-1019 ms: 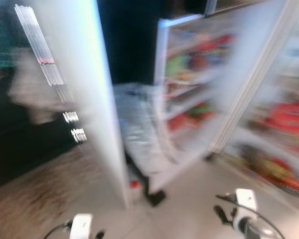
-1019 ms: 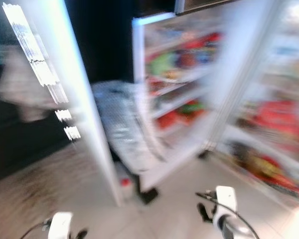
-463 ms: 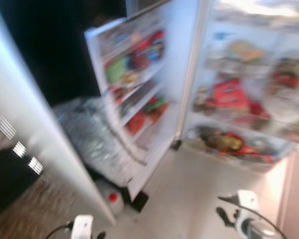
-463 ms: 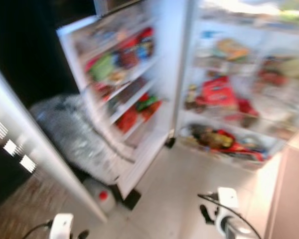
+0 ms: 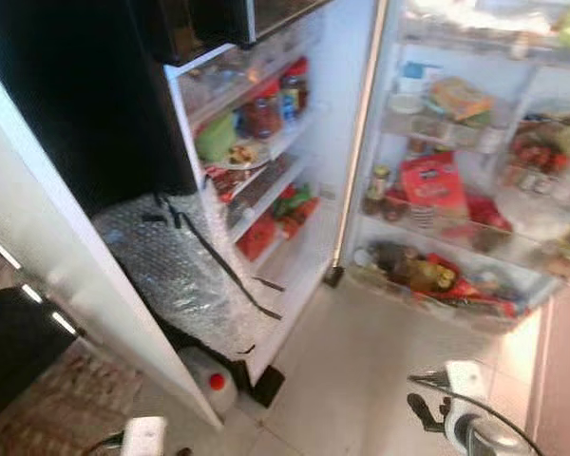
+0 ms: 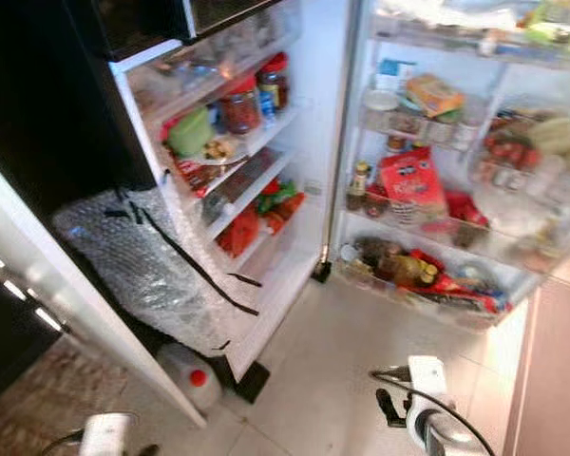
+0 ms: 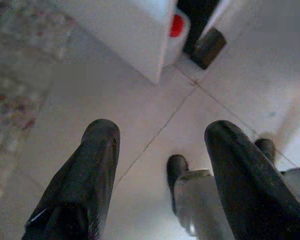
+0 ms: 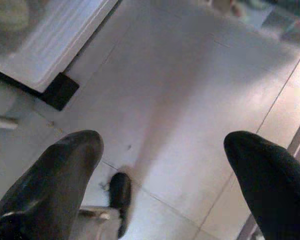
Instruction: Restocking fridge
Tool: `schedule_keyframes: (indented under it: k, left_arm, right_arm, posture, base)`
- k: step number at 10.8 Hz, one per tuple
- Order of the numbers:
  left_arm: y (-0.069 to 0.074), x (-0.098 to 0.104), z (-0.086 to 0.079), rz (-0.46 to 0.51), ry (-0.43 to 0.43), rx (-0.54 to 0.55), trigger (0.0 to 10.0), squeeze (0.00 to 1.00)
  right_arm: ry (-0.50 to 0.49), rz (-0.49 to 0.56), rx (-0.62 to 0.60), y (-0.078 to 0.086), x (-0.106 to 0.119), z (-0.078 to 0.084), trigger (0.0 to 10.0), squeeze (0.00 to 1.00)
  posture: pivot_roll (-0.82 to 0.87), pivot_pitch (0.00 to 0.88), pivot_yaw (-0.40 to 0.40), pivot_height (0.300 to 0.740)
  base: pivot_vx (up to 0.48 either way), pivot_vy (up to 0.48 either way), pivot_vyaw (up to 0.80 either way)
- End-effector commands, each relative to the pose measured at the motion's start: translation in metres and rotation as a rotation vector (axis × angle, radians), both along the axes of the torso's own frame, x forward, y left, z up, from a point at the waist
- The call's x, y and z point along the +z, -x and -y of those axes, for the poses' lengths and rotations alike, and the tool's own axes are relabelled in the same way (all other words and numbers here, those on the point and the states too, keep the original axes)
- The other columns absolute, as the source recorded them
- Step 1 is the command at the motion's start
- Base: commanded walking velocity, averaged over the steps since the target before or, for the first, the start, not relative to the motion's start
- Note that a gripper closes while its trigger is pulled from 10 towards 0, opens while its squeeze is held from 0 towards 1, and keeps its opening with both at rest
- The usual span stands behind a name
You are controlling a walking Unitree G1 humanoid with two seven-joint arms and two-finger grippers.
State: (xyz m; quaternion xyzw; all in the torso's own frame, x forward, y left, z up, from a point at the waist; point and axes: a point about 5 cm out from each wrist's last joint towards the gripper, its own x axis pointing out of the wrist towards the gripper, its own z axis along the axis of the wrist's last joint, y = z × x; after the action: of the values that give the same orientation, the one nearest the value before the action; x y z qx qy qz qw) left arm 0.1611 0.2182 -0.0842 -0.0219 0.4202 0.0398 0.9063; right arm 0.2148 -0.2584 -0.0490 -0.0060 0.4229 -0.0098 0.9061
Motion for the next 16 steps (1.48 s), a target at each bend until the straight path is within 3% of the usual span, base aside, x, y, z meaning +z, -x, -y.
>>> schedule_keyframes:
  k: [1,2,3,6,8,9,10,11,15,16]
  left_arm:
    - [0.004,-0.002,-0.002,-0.038,0.002,-0.005,10.0,0.00]
    - [0.004,-0.002,-0.003,-0.050,-0.005,-0.030,10.0,0.00]
    - [0.004,-0.003,0.002,-0.063,-0.032,-0.151,10.0,0.00]
    - [-0.005,0.002,-0.004,-0.031,-0.028,-0.084,10.0,0.00]
    - [-0.007,0.003,-0.001,-0.019,-0.020,-0.075,10.0,0.00]
    - [-0.005,0.001,0.000,-0.022,-0.019,-0.072,10.0,0.00]
    - [-0.002,0.000,0.001,-0.031,-0.019,-0.084,10.0,0.00]
    - [-0.002,0.000,0.000,-0.021,-0.016,-0.059,10.0,0.00]
    - [0.003,-0.001,-0.003,-0.031,-0.023,-0.047,10.0,0.00]
    - [0.004,-0.001,-0.004,-0.032,-0.025,-0.043,10.0,0.00]
  right_arm:
    - [-0.011,0.024,-0.027,-0.001,0.001,0.000,10.0,0.00]
    - [-0.043,0.043,-0.052,-0.002,0.001,-0.002,10.0,0.00]
    - [-0.038,0.040,-0.002,-0.004,0.002,-0.004,10.0,0.00]
    - [-0.055,0.096,-0.018,-0.008,0.005,-0.005,10.0,0.00]
    - [-0.068,0.121,-0.279,-0.002,0.002,0.002,10.0,0.00]
    - [-0.074,0.111,-0.319,0.000,0.000,0.003,10.0,0.00]
    - [-0.056,0.093,-0.263,0.000,0.001,0.003,10.0,0.00]
    - [-0.043,0.130,-0.313,-0.001,0.002,0.005,10.0,0.00]
    - [0.180,0.215,-0.647,0.008,0.006,0.019,10.0,0.00]
    - [0.252,0.271,-0.713,0.026,0.007,0.029,10.0,0.00]
  posture:
    - [-0.07,0.006,0.055,0.740]
    - [-0.09,0.008,0.056,0.740]
    - [-0.10,0.008,0.060,0.740]
    - [-0.11,0.019,0.058,0.740]
    - [-0.12,0.032,0.063,0.740]
    - [-0.11,0.033,0.062,0.740]
    - [-0.10,0.034,0.057,0.740]
    - [-0.10,0.035,0.054,0.740]
    - [-0.12,0.026,0.061,0.740]
    - [-0.12,0.016,0.071,0.740]
  base:
    - [0.000,0.000,0.00]
    - [0.000,0.000,0.00]
    - [0.000,0.000,0.00]
    - [0.000,0.000,0.00]
    - [0.000,0.000,0.00]
    - [0.000,0.000,0.00]
    - [0.000,0.000,0.00]
    - [0.000,0.000,0.00]
    - [0.000,0.000,0.00]
    - [0.000,0.000,0.00]
